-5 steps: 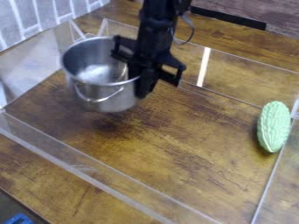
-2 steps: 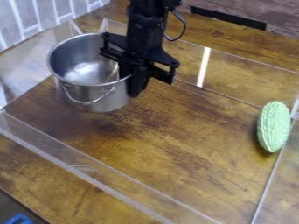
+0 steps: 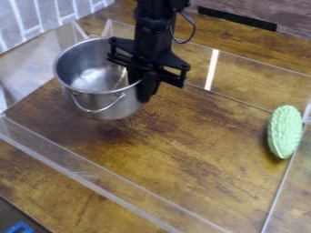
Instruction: Move the pink spoon to the left
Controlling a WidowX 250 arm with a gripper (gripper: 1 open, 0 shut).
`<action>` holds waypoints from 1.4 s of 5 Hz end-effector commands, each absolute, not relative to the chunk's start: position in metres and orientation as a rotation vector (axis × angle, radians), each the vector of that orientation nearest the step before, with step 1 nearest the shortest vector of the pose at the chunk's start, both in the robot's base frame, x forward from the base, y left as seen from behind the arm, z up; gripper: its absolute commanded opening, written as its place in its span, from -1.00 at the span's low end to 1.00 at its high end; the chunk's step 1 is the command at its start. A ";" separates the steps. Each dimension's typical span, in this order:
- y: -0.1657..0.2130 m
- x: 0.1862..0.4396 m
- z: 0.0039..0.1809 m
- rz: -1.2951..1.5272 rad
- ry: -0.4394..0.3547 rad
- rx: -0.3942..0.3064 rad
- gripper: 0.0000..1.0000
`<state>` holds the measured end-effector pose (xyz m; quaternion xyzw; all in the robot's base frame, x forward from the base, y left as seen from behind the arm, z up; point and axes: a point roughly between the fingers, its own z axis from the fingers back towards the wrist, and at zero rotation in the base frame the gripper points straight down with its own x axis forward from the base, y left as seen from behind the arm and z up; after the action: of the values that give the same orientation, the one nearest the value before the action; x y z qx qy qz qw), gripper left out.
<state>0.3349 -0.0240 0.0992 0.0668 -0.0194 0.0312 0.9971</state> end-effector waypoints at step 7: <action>-0.020 0.342 0.146 0.125 -0.160 0.106 -1.00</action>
<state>0.3367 -0.0247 0.1184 0.0582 -0.0374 0.0540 0.9961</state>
